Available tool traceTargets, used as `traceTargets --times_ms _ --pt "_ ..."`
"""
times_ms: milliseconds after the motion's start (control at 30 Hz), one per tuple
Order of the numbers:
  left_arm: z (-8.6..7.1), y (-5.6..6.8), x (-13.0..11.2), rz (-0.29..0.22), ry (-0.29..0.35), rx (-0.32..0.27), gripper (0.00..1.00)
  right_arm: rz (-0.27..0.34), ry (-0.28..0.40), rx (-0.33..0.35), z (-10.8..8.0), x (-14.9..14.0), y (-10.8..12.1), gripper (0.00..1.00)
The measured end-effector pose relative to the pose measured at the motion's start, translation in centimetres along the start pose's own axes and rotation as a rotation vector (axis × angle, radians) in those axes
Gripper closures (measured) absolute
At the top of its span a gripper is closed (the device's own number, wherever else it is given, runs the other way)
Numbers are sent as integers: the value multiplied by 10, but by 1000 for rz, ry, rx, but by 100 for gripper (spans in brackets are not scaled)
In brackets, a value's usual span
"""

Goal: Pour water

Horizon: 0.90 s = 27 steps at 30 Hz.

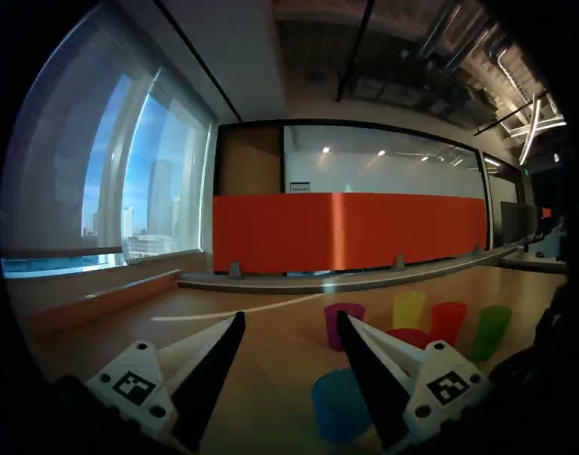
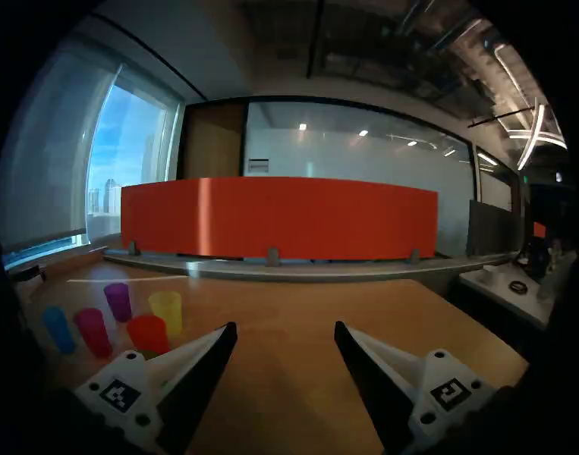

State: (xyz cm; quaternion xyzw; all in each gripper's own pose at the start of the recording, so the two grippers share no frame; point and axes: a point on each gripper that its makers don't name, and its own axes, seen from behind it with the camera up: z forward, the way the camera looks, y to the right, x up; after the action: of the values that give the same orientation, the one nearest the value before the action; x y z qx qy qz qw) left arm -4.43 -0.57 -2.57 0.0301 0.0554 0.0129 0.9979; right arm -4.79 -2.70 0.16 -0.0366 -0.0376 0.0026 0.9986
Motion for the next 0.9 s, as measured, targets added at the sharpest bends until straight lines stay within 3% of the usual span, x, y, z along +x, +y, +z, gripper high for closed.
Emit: traceTargets --times_ms 900 --pt "10 6 -4 -13 -4 -4 11 2 -2 0 1 1 2 0"
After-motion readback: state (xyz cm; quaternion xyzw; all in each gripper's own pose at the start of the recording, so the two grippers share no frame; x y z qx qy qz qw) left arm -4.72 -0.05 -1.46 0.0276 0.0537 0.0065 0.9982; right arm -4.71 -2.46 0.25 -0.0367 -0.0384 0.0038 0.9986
